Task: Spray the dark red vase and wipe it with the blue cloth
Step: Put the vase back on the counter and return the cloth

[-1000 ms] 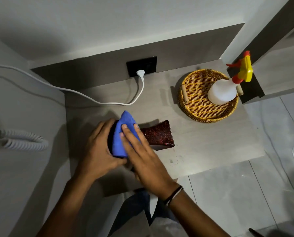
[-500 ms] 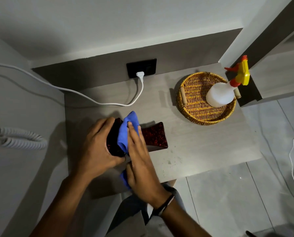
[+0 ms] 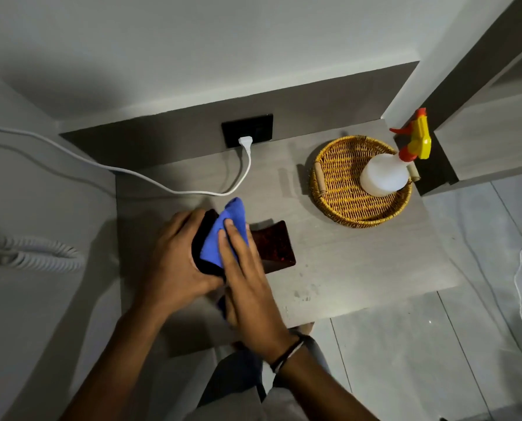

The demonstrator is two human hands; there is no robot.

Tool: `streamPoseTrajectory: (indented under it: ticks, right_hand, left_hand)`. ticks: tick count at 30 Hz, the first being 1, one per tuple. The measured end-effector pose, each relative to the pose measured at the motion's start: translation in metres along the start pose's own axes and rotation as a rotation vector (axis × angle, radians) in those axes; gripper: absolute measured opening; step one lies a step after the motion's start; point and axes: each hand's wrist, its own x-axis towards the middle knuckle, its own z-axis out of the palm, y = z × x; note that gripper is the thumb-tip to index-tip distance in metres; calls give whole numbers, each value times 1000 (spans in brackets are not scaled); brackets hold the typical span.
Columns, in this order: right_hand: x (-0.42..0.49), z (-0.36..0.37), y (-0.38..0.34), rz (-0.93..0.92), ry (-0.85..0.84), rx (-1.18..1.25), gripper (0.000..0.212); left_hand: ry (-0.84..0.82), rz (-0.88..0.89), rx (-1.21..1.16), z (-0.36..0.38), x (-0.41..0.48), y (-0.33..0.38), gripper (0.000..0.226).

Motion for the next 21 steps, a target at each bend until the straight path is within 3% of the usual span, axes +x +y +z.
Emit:
streamPoseTrajectory:
  ticks: [4, 6, 8, 16, 21]
  right_hand:
    - [-11, -29, 63, 124, -64, -426, 99]
    - [-14, -54, 90, 241, -227, -476, 91]
    - [-13, -78, 106, 296, -278, -470, 94]
    - [2, -157, 115, 208, -13, -311, 98]
    - [33, -192, 127, 198, 23, -359, 97]
  left_hand:
    - [-2, -69, 26, 0, 1, 9, 103]
    - [-15, -79, 60, 2, 4, 16, 107]
    - [-29, -95, 90, 5, 9, 21, 112]
    - [-18, -117, 225, 13, 41, 64, 112]
    - [-41, -97, 364, 24, 59, 85, 114]
